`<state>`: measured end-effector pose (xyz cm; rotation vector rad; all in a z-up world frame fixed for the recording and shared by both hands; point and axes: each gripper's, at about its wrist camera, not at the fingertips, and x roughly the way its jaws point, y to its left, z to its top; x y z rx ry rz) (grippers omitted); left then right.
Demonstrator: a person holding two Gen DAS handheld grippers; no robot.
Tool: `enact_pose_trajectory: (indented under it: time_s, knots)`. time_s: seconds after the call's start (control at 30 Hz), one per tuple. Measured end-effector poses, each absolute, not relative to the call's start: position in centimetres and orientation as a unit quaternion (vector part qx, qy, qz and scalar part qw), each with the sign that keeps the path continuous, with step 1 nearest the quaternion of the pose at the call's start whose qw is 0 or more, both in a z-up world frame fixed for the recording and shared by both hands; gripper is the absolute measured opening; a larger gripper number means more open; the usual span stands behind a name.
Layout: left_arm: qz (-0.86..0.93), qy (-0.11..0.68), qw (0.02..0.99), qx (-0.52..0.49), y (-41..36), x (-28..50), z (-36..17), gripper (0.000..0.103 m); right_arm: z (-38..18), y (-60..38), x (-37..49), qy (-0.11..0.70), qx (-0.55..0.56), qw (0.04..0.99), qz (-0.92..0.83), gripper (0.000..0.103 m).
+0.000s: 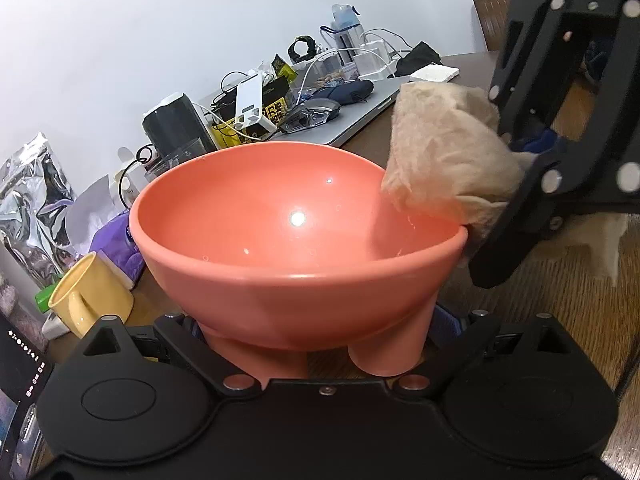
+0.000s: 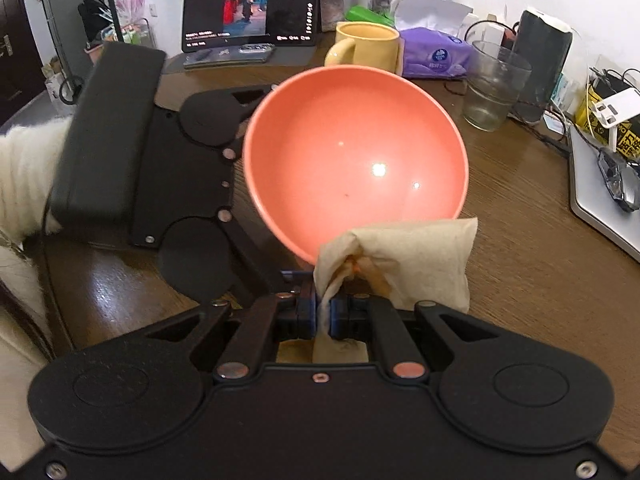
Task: Clean bowl
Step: 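Lower the pink bowl onto the table with the left tool while the right tool lowers the cloth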
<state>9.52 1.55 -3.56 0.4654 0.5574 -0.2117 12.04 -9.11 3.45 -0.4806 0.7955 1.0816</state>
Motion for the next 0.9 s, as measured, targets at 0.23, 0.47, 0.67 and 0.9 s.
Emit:
enact_pose_trajectory:
  time_s: [0.23,0.47,0.67,0.9]
  knots:
    - [-0.098,0.308,0.935,0.147,3.2,10.8,-3.4,0.097,3.8,-11.4,12.4,0.356,-0.174,0.788,0.471,0.009]
    - [-0.088,0.333,0.936,0.078,4.3,12.0,-3.5,0.098,3.2,-13.6,13.5,0.354,-0.134,0.815,0.438,0.009]
    - [-0.079,0.337,0.936,0.064,4.2,12.1,-3.6,0.099,2.6,-14.3,14.2,0.354,-0.108,0.823,0.431,0.009]
    - [-0.062,0.325,0.940,0.082,3.7,11.7,-3.7,0.103,2.1,-14.8,14.7,0.356,-0.087,0.833,0.415,0.009]
